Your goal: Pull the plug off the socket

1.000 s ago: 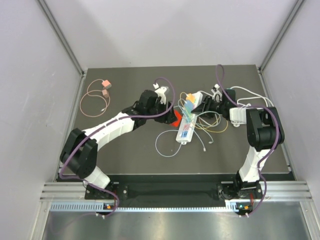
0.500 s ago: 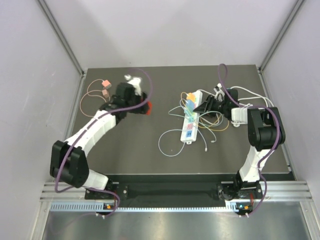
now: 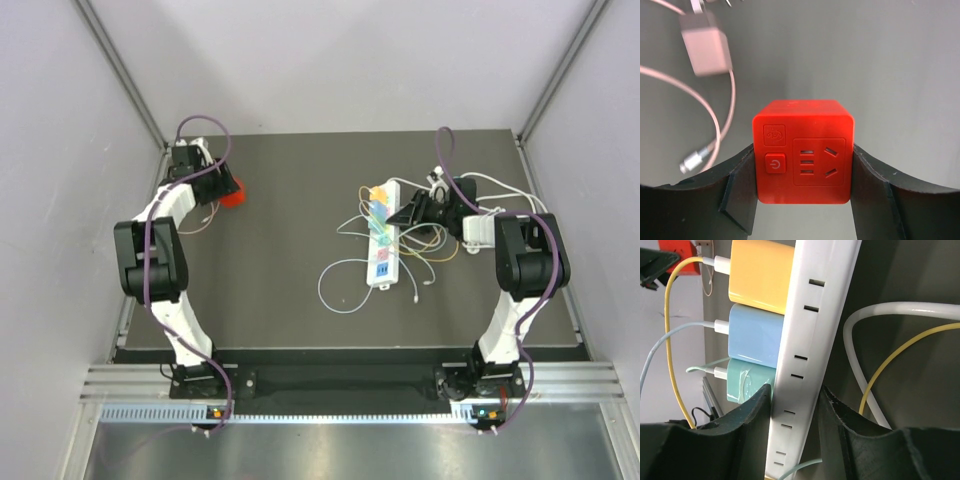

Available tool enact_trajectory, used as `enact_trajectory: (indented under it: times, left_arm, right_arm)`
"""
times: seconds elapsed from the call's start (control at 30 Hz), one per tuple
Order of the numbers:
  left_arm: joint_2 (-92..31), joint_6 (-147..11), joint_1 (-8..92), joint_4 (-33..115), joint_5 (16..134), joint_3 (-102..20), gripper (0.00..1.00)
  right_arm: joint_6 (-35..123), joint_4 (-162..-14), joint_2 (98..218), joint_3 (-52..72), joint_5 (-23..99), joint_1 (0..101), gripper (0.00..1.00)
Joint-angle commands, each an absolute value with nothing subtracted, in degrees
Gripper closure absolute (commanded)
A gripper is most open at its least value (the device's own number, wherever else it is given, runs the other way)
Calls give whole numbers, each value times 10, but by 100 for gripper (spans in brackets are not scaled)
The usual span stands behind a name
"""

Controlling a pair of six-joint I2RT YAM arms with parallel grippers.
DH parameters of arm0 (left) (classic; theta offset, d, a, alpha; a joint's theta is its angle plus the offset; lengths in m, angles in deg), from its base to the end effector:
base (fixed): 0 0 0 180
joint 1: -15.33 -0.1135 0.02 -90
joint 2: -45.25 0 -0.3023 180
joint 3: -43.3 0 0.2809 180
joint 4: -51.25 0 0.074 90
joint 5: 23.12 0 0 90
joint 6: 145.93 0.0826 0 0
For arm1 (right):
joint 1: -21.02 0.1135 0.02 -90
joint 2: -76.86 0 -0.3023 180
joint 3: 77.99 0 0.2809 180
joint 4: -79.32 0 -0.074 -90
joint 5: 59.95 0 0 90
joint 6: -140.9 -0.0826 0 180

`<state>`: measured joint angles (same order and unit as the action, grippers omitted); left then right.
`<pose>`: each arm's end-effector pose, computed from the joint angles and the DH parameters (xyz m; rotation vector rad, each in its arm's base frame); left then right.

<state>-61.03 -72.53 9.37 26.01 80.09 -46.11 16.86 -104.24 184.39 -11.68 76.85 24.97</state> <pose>0.4874 0.0319 0.2186 -0.3347 2.2843 -0.3608 0.4205 0.0894 0.1369 0.1205 2.2700 1.2654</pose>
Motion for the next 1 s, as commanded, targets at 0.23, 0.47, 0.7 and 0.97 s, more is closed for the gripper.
enact_trajectory:
  times: [0.23,0.47,0.7,0.97]
  left_arm:
    - [-698,-733,76,278,796,-559,95]
    - [-684,-722,72,270,781,-558,53]
    - [-606,-707,71,278,766,-531,10]
    - [-494,-719,71,309,775,-456,5]
  right_arm:
    - [186,-1115,1837,-110,801,242,100]
    - [186,-1116,1838,-111,802,242,100]
    - [186,-1116,1837,-111,804,241,100]
    - [191,-1115,1836,-111,807,240,100]
